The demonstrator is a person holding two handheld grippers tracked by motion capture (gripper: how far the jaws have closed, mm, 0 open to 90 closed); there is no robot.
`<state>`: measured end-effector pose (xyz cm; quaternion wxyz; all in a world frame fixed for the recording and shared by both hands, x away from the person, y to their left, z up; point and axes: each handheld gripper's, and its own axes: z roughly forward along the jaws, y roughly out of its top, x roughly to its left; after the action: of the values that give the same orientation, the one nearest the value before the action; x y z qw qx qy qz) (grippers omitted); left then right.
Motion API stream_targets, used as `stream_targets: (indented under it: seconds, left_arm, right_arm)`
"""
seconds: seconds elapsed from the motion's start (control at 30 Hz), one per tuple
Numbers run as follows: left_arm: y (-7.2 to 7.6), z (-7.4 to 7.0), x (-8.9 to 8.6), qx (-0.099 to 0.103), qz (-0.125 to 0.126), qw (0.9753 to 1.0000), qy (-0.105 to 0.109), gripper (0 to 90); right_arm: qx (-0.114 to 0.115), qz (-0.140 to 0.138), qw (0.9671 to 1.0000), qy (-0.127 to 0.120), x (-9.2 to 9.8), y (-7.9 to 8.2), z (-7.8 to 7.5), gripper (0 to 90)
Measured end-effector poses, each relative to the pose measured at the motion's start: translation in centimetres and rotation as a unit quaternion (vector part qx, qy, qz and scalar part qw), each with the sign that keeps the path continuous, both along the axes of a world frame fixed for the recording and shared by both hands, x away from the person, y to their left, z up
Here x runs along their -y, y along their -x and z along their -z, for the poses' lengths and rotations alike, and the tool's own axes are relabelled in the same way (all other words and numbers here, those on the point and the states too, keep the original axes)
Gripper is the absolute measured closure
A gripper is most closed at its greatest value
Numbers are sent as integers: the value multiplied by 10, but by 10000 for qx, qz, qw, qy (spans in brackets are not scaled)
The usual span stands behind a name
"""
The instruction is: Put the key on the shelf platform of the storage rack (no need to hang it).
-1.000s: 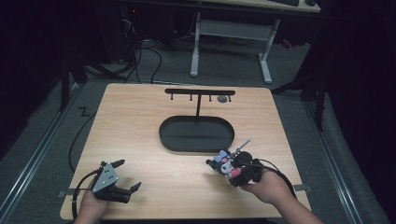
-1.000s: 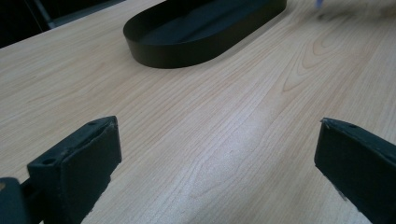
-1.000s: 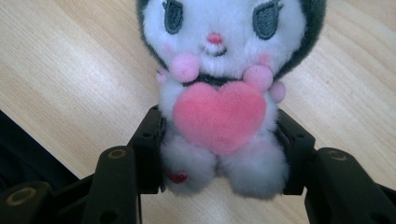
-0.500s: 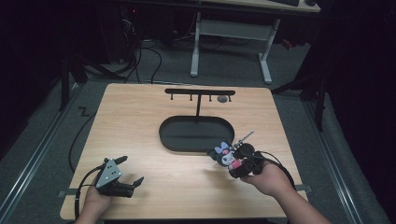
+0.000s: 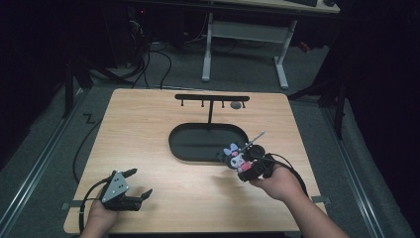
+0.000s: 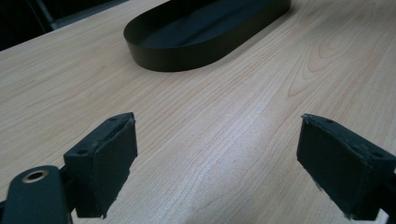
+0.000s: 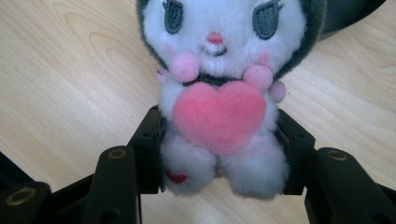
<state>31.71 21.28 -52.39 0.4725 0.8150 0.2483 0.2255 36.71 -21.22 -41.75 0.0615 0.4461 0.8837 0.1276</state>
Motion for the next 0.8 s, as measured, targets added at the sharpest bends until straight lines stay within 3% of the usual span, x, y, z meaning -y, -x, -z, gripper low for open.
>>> stream_targets:
  seconds: [0.8]
  left_arm:
    - [-2, 2, 1, -69, -3, 9999, -83, 152]
  right_arm:
    - [12, -69, 9999, 83, -23, -48, -2, 475]
